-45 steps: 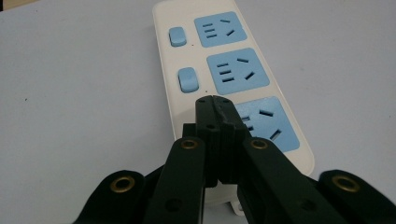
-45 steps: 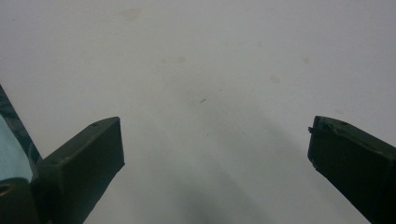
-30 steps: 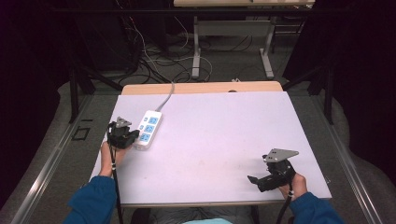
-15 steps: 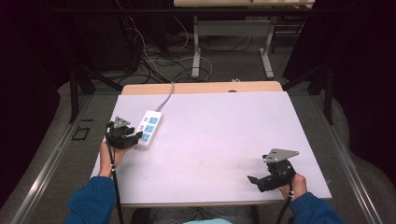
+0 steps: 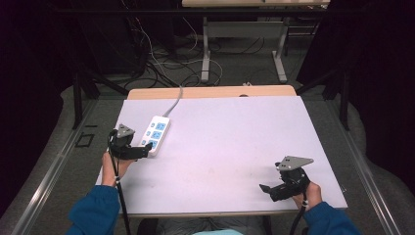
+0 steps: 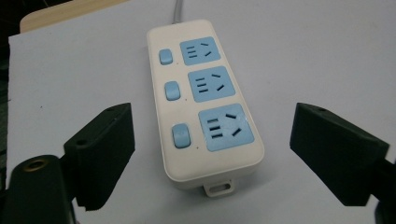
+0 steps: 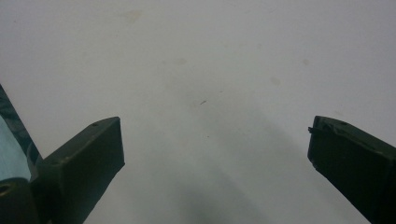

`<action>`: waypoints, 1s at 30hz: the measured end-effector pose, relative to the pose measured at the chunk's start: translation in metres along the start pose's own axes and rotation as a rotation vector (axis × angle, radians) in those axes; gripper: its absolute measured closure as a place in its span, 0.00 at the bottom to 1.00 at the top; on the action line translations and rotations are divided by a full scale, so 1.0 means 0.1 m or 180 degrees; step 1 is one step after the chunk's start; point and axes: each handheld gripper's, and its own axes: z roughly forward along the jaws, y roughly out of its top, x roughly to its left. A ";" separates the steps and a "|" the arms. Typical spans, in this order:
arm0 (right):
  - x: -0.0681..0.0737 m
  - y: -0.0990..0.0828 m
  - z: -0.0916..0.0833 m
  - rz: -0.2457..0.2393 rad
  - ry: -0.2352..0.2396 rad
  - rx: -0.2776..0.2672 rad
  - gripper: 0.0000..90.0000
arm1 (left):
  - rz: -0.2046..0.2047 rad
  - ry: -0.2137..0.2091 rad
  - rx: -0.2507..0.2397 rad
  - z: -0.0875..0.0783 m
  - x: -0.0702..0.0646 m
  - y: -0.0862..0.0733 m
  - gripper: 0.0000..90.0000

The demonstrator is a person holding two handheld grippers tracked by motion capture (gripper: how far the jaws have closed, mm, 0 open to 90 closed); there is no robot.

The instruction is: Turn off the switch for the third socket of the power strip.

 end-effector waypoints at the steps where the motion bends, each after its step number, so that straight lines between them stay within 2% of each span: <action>1: 0.00 0.00 0.00 -0.0017 -0.0006 -0.0004 0.03 | -0.0017 -0.0004 -0.0001 -0.02 -0.01 -0.01 0.12; 4: 0.00 0.00 0.00 -0.0017 -0.0008 -0.0004 0.03 | -0.0011 0.0030 -0.0015 -0.07 -0.03 -0.03 0.06; 8: 0.00 0.00 0.00 0.0001 -0.0001 -0.0001 0.03 | -0.0016 0.0000 -0.0011 -0.13 -0.06 -0.04 0.00; 17: 0.00 0.00 0.00 0.0014 -0.0032 -0.0014 0.03 | 0.0040 -0.0006 -0.0048 -0.18 -0.15 -0.05 0.00; 19: 0.00 0.00 0.00 0.0009 -0.0027 -0.0012 0.03 | 0.0018 -0.0020 -0.0064 -0.20 -0.17 -0.06 0.00; 25: 0.00 0.00 0.00 -0.0003 -0.0015 0.0001 0.03 | 0.0064 -0.0038 -0.0062 -0.28 -0.22 -0.12 0.00; 26: 0.00 0.00 0.00 -0.0003 -0.0013 0.0003 0.03 | 0.0037 -0.0037 -0.0099 -0.29 -0.23 -0.13 0.00; 27: 0.00 0.00 0.01 0.0001 -0.0031 -0.0025 0.03 | 0.0075 -0.0048 -0.0061 -0.31 -0.23 -0.14 0.00; 28: 0.00 0.00 0.00 0.0003 -0.0033 -0.0021 0.03 | 0.0034 -0.0054 -0.0095 -0.31 -0.25 -0.15 0.00; 30: 0.00 0.00 0.01 -0.0002 -0.0019 -0.0021 0.03 | 0.0056 -0.0072 -0.0075 -0.34 -0.26 -0.17 0.00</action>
